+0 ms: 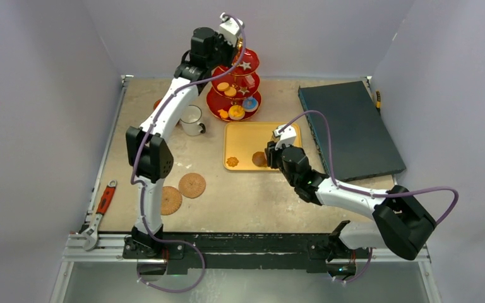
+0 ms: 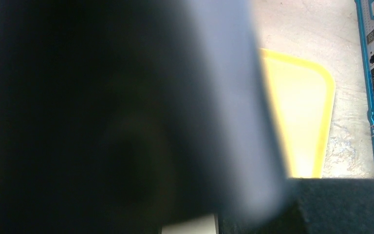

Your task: Serve the afternoon tea

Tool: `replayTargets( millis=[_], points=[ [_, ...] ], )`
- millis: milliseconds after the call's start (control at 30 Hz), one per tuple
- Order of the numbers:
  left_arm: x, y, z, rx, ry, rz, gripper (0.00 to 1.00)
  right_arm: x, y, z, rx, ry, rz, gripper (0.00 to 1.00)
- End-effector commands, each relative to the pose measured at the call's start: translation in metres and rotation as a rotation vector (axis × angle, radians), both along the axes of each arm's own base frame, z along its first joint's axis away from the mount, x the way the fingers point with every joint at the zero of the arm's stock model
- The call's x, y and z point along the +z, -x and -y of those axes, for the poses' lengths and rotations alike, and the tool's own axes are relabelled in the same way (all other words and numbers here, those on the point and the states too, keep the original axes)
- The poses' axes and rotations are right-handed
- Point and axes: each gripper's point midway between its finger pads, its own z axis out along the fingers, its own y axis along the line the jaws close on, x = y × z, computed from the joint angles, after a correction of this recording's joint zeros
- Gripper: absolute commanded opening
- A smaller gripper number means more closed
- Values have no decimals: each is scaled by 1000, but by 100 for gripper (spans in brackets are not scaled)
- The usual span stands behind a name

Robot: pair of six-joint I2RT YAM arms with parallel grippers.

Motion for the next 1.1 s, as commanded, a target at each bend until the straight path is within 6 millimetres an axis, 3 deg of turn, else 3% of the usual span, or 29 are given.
replayTargets(
  millis=[0,267,633,733,833,967,1067],
  points=[
    [41,-8,-16,172,11,116,2,39,-8,-11,2,-102,82,30],
    [37,-3,-14,262,64,62,0,41,-4,-7,0,-112,87,31],
    [45,46,24,7,189,-60,0,40,0,-5,-5,-139,81,32],
    [55,50,23,-2,197,-47,3,41,0,-5,-6,-141,81,32],
    [67,47,11,45,178,-13,19,40,1,-4,-9,-142,78,33],
    [82,38,-18,143,176,30,71,39,1,-3,-8,-140,76,33],
    [87,31,-29,128,194,48,86,39,1,-4,-8,-140,75,33]
  ],
)
